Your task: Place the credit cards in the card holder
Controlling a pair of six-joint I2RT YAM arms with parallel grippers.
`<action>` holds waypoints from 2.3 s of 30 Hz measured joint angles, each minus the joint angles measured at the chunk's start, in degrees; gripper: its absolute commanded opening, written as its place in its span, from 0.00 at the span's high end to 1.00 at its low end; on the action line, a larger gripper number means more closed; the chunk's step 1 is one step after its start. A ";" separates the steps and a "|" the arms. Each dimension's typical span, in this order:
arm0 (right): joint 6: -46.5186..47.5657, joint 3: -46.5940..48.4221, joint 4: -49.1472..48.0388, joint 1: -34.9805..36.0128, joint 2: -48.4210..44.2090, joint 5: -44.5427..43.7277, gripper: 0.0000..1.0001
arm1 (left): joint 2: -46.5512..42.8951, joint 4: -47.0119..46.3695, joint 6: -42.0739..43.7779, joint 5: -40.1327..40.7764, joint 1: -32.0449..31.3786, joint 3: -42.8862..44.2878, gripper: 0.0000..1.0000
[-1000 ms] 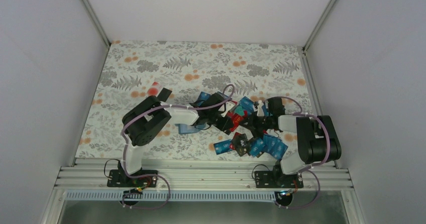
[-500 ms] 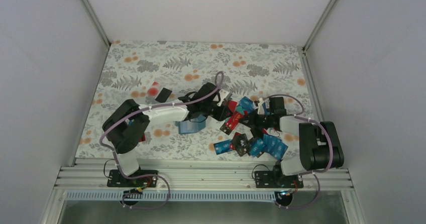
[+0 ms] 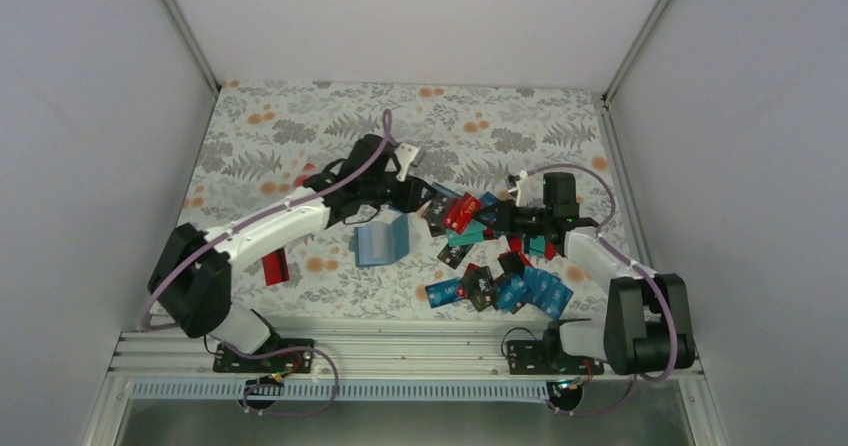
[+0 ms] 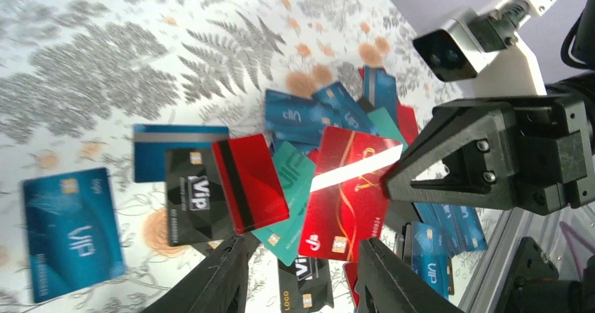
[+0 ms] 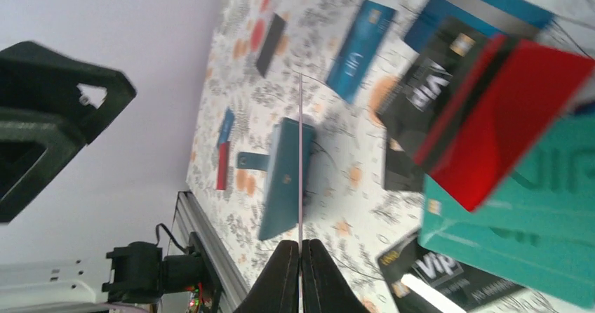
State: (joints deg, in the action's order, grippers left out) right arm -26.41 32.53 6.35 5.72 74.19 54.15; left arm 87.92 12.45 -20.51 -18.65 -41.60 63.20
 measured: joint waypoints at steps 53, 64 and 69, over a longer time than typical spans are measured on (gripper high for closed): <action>1.95 25.09 -5.33 23.12 -0.04 15.72 0.54 | -27.82 -5.95 -3.37 -28.39 10.60 -11.47 0.98; -2.51 25.35 -10.38 23.17 0.20 15.26 0.69 | -28.57 -14.16 -10.73 -26.40 10.45 -13.00 0.98; -3.93 26.86 -12.31 23.50 1.33 15.30 0.84 | -28.59 -15.87 -12.11 -26.36 10.14 -13.40 0.98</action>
State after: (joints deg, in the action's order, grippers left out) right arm -30.35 59.40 -5.96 29.21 75.53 69.45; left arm 59.33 -3.42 -32.62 -45.01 -31.46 49.80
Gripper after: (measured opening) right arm 0.243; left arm 0.026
